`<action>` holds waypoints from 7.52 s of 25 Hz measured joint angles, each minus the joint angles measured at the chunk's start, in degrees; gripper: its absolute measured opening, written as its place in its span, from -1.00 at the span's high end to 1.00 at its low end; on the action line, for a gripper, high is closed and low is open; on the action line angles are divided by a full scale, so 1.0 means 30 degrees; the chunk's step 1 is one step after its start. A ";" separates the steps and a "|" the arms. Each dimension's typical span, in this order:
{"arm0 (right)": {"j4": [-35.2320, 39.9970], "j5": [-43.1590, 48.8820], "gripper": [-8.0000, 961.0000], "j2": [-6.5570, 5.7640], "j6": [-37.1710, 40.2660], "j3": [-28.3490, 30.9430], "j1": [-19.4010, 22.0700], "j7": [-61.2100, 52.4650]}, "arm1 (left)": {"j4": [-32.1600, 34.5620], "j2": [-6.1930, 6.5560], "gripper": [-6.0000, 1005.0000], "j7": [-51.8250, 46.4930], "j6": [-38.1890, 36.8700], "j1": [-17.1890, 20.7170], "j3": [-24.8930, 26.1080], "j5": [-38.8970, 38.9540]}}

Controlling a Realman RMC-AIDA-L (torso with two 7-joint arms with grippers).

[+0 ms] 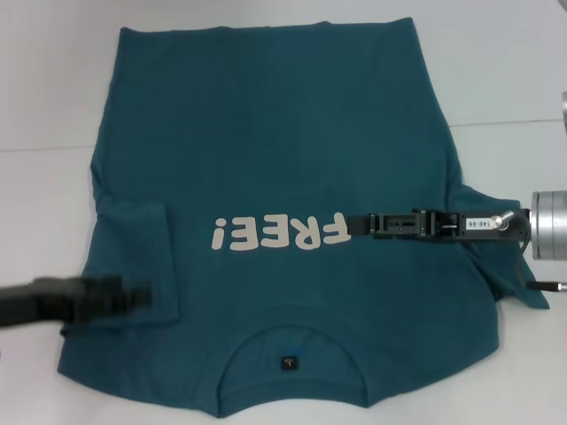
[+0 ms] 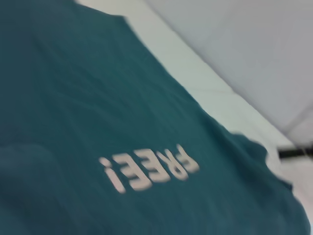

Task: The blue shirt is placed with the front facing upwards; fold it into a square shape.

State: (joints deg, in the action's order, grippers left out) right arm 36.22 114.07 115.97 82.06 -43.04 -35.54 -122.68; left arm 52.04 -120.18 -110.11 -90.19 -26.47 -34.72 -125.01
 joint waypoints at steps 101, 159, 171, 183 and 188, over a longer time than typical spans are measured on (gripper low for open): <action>-0.2269 0.9087 -0.78 -0.2375 -0.7505 0.1747 -0.1917 -0.7757 | -0.2017 -0.1278 -0.50 0.4946 0.0192 0.1334 0.0441 0.2910; 0.0720 1.2574 0.96 -0.3385 -0.5680 0.1635 -0.2688 -0.9707 | -0.1946 -0.1278 -0.50 0.4796 -0.0023 0.1514 0.0464 0.3268; 0.0846 1.5244 0.96 -0.2957 -0.6220 0.1501 -0.4464 -1.0199 | -0.1933 -0.1278 -0.50 0.4748 -0.0022 0.1528 0.0473 0.3293; 0.0979 1.5745 0.96 -0.2793 -0.5911 0.1011 -0.4976 -1.0202 | -0.1979 -0.1278 -0.50 0.4738 0.0039 0.1557 0.0503 0.3291; 0.0928 1.5760 0.96 -0.2665 -0.5296 0.0697 -0.5149 -1.0197 | -0.2004 -0.1278 -0.50 0.4737 0.0137 0.1551 0.0503 0.3291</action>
State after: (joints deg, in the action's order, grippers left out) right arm 39.00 161.35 107.98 66.17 -40.96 -50.99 -153.27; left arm 46.02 -124.01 -95.89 -89.78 -21.81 -33.22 -115.13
